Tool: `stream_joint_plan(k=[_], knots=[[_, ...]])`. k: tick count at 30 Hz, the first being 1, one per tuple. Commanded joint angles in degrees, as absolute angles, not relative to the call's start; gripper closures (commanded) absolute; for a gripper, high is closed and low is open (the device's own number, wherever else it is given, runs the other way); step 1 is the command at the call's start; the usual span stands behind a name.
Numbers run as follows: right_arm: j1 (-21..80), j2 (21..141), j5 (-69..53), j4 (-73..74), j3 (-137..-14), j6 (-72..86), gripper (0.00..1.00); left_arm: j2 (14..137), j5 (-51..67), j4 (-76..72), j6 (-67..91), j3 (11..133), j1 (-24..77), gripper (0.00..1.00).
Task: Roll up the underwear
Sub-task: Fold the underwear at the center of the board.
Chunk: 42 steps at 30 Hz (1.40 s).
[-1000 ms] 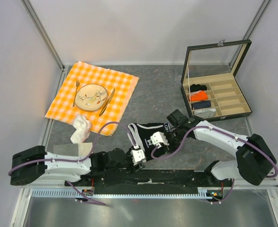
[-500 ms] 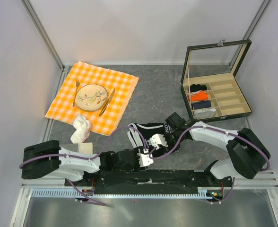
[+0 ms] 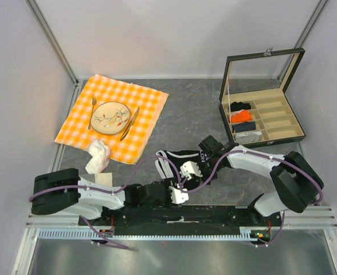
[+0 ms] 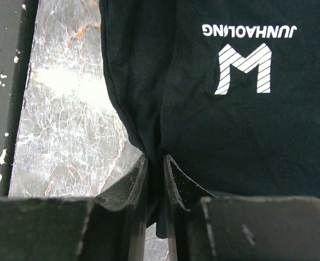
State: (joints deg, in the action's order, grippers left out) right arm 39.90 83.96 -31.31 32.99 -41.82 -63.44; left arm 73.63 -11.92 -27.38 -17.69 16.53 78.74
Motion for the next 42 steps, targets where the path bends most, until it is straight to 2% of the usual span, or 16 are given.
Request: stream_joint_plan(k=[1,23,32,38,42], knots=[[39.73,85.6,-34.79,36.47,-44.21,-62.75,0.78,75.67,-13.1,-32.17,-21.44,18.37,79.19,0.3],[35.42,90.35,-41.66,44.3,-49.66,-63.11,0.81,73.39,-5.27,-29.8,-18.37,18.46,79.1,0.31],[33.84,90.79,-43.33,46.4,-50.27,-64.07,0.82,82.25,-11.15,-32.16,-20.39,20.48,79.1,0.3],[33.31,90.88,-43.68,47.55,-50.45,-65.13,0.82,83.41,-14.5,-34.63,-21.44,20.56,79.19,0.29],[32.96,91.32,-44.21,48.25,-50.89,-65.48,0.82,83.76,-13.54,-33.32,-21.36,20.65,79.19,0.34]])
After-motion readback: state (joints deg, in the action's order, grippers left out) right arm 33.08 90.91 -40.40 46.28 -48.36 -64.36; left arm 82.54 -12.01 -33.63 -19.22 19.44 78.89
